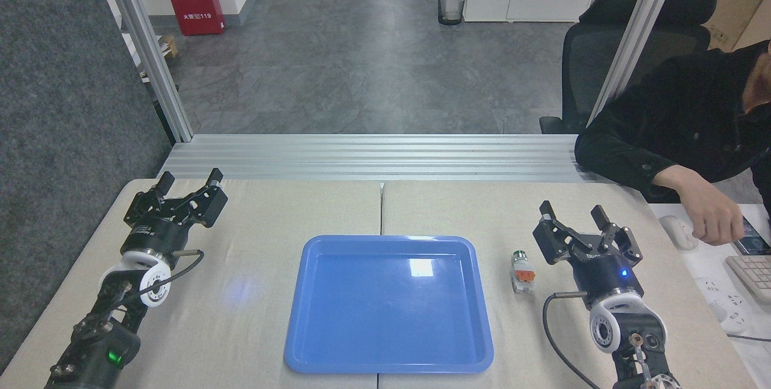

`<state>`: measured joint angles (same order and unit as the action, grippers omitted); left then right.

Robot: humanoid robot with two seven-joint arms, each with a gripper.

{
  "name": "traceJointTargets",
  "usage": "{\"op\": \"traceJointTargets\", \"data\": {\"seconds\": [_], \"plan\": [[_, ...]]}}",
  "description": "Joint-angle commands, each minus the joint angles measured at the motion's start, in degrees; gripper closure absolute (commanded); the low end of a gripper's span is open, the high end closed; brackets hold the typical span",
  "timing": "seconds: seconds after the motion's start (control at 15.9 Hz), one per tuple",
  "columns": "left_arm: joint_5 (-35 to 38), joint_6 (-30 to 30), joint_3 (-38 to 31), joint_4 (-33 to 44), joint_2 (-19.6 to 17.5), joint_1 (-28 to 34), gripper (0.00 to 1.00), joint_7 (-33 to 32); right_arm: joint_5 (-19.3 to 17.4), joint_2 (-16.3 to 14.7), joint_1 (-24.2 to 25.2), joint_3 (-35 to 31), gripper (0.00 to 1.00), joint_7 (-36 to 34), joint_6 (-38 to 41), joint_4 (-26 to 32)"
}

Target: Pick up switch part and place in tray

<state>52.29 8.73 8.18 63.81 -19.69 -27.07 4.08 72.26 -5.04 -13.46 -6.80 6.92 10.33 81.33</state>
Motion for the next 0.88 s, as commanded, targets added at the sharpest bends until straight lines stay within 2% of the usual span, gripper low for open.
{"op": "traceJointTargets", "data": {"seconds": [0.0,0.82], "plan": [[0.0,0.0,0.0,0.0,0.0,0.0,0.0,0.0,0.1,0.0,0.5,0.1,0.0,0.0,0.0,0.2],[0.0,0.0,0.0,0.0,0.0,0.0,0.0,0.0,0.1,0.0,1.5,0.0,0.0,0.0,-0.1,0.2]]}}
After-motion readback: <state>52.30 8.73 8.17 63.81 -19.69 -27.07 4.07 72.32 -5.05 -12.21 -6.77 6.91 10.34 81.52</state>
